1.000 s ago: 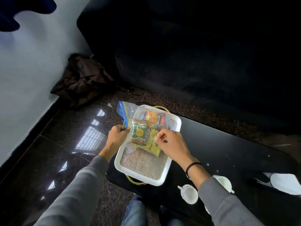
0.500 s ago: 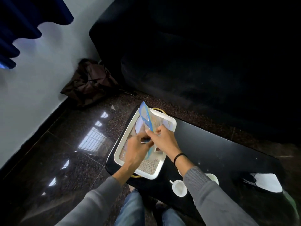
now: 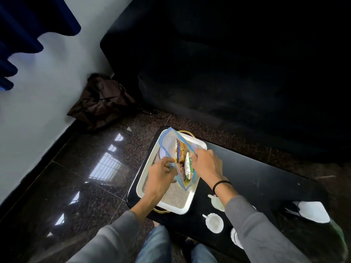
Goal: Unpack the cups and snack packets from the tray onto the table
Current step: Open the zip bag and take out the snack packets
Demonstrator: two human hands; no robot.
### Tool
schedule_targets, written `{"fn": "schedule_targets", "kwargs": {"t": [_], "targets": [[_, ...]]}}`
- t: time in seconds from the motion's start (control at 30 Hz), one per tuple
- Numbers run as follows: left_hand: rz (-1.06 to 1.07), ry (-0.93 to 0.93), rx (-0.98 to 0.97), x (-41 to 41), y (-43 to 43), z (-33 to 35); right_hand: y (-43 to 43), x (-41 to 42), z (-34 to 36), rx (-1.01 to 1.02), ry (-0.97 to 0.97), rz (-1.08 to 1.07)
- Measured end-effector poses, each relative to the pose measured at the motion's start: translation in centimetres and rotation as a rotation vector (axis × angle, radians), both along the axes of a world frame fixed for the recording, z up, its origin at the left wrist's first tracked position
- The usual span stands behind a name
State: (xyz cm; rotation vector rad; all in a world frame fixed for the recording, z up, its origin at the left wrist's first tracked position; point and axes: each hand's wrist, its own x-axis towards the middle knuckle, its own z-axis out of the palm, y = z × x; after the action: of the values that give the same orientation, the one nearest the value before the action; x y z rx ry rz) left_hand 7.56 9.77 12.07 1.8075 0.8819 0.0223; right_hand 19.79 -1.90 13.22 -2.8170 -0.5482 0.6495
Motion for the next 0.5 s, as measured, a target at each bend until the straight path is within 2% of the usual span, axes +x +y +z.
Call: {"fn": "schedule_targets", "kwargs": {"t": [0.1, 0.17, 0.23, 0.33, 0.43, 0.5], "targets": [[-0.216, 0.179, 0.148, 0.4, 1.8, 1.1, 0.7, 0.4, 0.5, 0.004, -0.091, 0.065], [-0.316, 0.251, 0.394, 0.8, 2.8, 1.7, 1.2, 0.6, 0.9, 0.003, -0.110, 0.104], [-0.324, 0.163, 0.700, 1.3, 3.5, 2.2, 1.5, 0.7, 1.5, 0.017, -0.128, 0.145], [-0.348, -0.089, 1.064, 2.6, 4.6, 2.6, 1.9, 0.7, 2.5, 0.055, -0.159, 0.200], [-0.518, -0.091, 1.223, 4.2, 5.7, 3.0, 2.1, 0.9, 3.7, 0.082, -0.176, 0.246], [-0.685, -0.022, 1.193, 4.8, 5.7, 3.6, 1.9, 1.0, 4.3, 0.107, -0.178, 0.241]]}}
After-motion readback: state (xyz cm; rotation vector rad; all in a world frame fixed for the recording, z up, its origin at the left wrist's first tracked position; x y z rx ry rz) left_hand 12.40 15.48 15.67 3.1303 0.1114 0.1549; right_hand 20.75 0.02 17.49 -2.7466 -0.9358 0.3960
